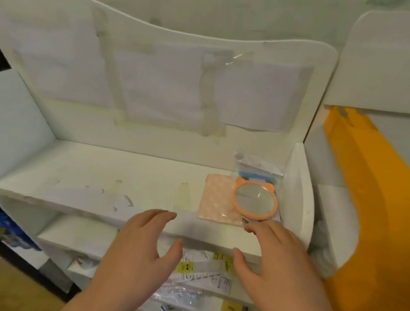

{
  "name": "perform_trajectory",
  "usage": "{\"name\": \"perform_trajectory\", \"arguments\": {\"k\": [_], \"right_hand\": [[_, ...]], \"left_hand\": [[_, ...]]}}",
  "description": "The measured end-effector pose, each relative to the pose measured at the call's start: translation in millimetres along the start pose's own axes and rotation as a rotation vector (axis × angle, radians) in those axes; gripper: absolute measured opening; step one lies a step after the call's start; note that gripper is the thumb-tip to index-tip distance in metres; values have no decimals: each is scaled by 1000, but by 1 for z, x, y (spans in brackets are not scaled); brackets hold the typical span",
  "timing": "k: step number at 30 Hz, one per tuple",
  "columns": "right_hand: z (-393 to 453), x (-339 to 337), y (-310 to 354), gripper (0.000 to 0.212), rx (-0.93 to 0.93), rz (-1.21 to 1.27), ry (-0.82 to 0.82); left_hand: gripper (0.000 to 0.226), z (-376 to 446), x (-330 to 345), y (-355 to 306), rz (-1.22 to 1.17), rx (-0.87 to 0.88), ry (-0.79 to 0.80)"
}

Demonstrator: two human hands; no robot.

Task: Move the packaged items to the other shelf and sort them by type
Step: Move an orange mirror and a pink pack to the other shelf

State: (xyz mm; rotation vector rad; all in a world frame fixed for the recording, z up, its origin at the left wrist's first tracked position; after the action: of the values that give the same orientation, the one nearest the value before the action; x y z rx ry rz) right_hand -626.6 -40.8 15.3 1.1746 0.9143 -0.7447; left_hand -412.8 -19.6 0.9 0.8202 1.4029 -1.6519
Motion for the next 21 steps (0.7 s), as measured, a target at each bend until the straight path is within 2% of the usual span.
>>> {"name": "perform_trajectory", "arguments": {"k": [4, 8, 13, 15, 17, 21], "right_hand": [[30, 23, 3, 43, 6, 49, 50], [43, 35, -1, 42, 45, 29, 64], [51, 34, -26, 43, 170, 13, -7], [49, 30, -32, 39, 222, 9, -66], [45, 29, -37, 36, 289, 11, -115], [36, 42, -41, 31, 409, -27, -99]], "left_hand": [[60, 30, 16, 17, 18, 65, 68], [77, 71, 44, 23, 14, 124, 149], [106, 126, 104, -6, 39, 384, 308], [105, 138, 125, -12, 117, 479, 372], [100, 146, 131, -16, 193, 579, 360], [81, 152, 142, -8, 287, 702, 411]]}}
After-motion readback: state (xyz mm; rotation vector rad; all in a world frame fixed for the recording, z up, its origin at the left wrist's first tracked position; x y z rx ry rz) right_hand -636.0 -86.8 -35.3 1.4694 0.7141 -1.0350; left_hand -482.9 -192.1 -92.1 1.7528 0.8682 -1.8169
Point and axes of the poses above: each hand's wrist, its own z-axis towards the middle knuckle, its own x-axis out of the palm, y = z × x, the point moved 10 cm from there along z, towards the middle knuckle, and after that the axes turned 5 degrees about x, right-handed, at the moved point
